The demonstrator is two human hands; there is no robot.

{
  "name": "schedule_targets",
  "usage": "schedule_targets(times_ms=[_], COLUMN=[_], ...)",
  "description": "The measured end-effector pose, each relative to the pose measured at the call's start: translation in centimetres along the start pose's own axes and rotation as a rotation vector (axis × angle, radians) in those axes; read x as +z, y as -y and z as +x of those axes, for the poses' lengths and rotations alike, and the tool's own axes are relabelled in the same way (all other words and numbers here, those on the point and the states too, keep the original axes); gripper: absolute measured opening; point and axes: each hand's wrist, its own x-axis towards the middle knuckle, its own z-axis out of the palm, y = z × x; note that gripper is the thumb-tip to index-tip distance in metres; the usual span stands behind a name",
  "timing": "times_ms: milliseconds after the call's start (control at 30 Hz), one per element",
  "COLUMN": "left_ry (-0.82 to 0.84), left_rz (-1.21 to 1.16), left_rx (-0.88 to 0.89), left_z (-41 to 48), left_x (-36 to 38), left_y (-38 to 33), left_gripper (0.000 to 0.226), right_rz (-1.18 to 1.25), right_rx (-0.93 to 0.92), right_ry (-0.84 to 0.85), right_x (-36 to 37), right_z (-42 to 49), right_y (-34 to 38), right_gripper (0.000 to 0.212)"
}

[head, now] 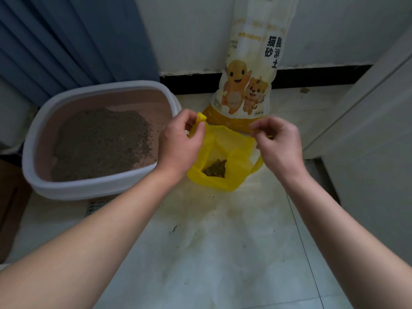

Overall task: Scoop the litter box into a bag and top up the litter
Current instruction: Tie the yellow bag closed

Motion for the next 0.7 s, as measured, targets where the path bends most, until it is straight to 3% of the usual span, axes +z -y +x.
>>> schedule_targets(times_ms=[367,567,700], left_ry=[0.036,-0.144,-0.001], left_rz=[0.014,-0.091,0.033], left_rx=[0.157,0.192,0.128], left_z=[1.0,1.7,1.2], left_x=[-0.7,-1.9,-1.2], left_y=[-3.0,-5.1,-3.0], left_gripper=[0.010,0.011,0.009], right_rz=[-0.052,0.023,-0.071], right_rx=[-0.152,-0.296,-0.157], right_ry=[-0.024,-0.089,0.006], right_x=[0.7,0.0,0.9], right_z=[-0.1,-0.2,-0.1], right_y=[3.4,5.3,3.9], right_gripper=[0.024,0.022,0.026])
